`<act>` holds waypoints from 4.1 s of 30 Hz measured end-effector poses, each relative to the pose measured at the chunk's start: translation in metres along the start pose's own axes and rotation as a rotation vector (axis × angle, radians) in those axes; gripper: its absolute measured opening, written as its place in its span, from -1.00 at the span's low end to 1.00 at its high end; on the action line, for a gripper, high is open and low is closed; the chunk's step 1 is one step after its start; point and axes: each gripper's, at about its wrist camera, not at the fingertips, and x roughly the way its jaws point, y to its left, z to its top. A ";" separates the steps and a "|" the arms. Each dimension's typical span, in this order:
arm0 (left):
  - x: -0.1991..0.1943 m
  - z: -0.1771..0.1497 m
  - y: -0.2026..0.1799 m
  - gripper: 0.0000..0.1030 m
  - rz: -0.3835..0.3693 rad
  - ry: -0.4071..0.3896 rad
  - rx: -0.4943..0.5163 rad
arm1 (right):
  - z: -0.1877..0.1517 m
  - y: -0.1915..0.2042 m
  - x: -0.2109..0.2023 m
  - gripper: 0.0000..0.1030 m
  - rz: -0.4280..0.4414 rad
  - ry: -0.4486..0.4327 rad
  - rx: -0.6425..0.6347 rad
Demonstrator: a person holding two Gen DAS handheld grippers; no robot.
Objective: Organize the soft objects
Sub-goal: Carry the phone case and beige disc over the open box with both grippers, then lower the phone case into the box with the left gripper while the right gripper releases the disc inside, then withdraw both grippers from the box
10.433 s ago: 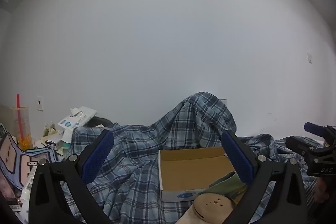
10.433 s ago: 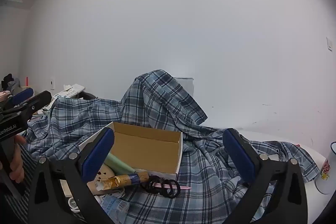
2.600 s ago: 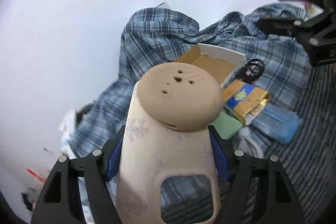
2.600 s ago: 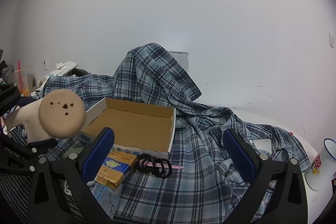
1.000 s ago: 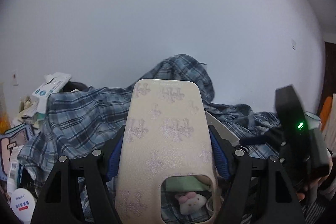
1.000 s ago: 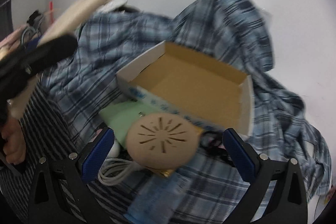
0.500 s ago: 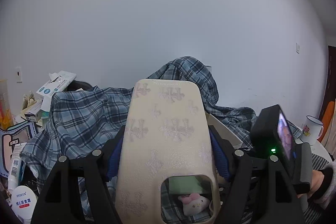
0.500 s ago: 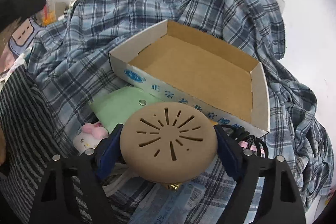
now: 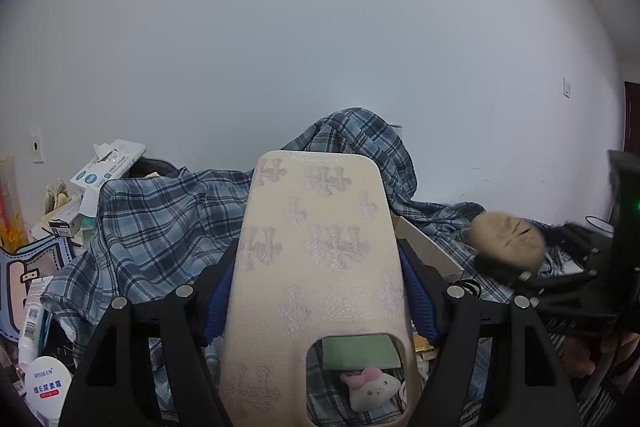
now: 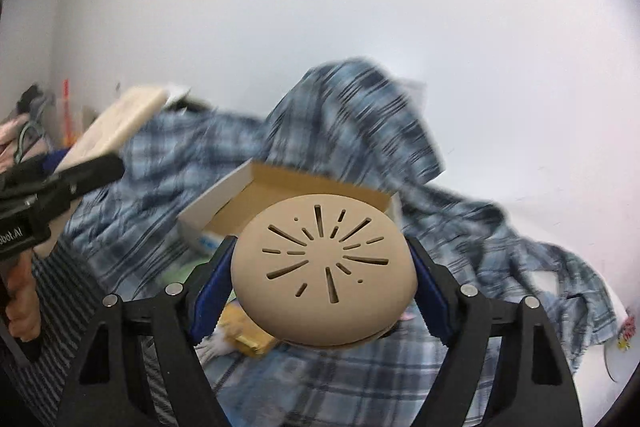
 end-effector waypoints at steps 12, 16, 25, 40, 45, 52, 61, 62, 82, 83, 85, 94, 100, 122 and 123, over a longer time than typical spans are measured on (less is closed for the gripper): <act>-0.003 0.001 0.001 0.45 -0.001 -0.003 0.005 | 0.002 -0.024 -0.012 0.55 -0.080 -0.100 0.061; -0.009 0.008 0.003 0.45 0.025 0.019 -0.025 | 0.003 -0.023 -0.017 0.55 -0.092 -0.119 0.049; -0.002 0.070 0.003 0.45 0.044 -0.086 -0.039 | 0.045 -0.031 -0.020 0.55 -0.145 -0.178 0.047; 0.090 0.099 -0.011 0.45 0.044 -0.145 0.008 | 0.116 -0.057 0.044 0.56 -0.186 -0.249 0.156; 0.108 0.087 -0.009 0.45 0.036 -0.088 0.007 | 0.103 -0.058 0.069 0.56 -0.147 -0.208 0.174; 0.140 0.073 -0.010 0.45 0.023 0.070 0.017 | 0.089 -0.057 0.090 0.56 -0.119 -0.134 0.150; 0.185 0.033 0.004 0.45 0.044 0.289 -0.037 | 0.063 -0.063 0.135 0.56 -0.095 0.048 0.184; 0.192 0.027 0.008 0.45 0.041 0.316 -0.046 | 0.059 -0.061 0.139 0.56 -0.106 0.059 0.175; 0.197 0.014 0.005 0.97 0.064 0.333 -0.033 | 0.038 -0.050 0.168 0.86 -0.052 0.185 0.141; 0.197 0.016 0.005 0.97 0.062 0.329 -0.034 | 0.040 -0.051 0.167 0.86 -0.057 0.179 0.139; 0.194 0.019 0.005 0.97 0.064 0.316 -0.035 | 0.041 -0.051 0.165 0.86 -0.059 0.174 0.143; 0.167 0.046 0.005 0.97 0.072 0.223 -0.018 | 0.045 -0.057 0.153 0.86 -0.065 0.156 0.192; 0.114 0.079 0.000 0.97 0.065 0.106 0.001 | 0.069 -0.054 0.105 0.86 -0.053 0.062 0.165; -0.028 0.028 -0.039 1.00 0.029 -0.125 0.036 | 0.034 -0.040 -0.027 0.94 -0.020 -0.084 0.177; -0.027 0.023 -0.039 1.00 0.028 -0.123 0.044 | 0.030 -0.040 -0.026 0.94 -0.021 -0.079 0.179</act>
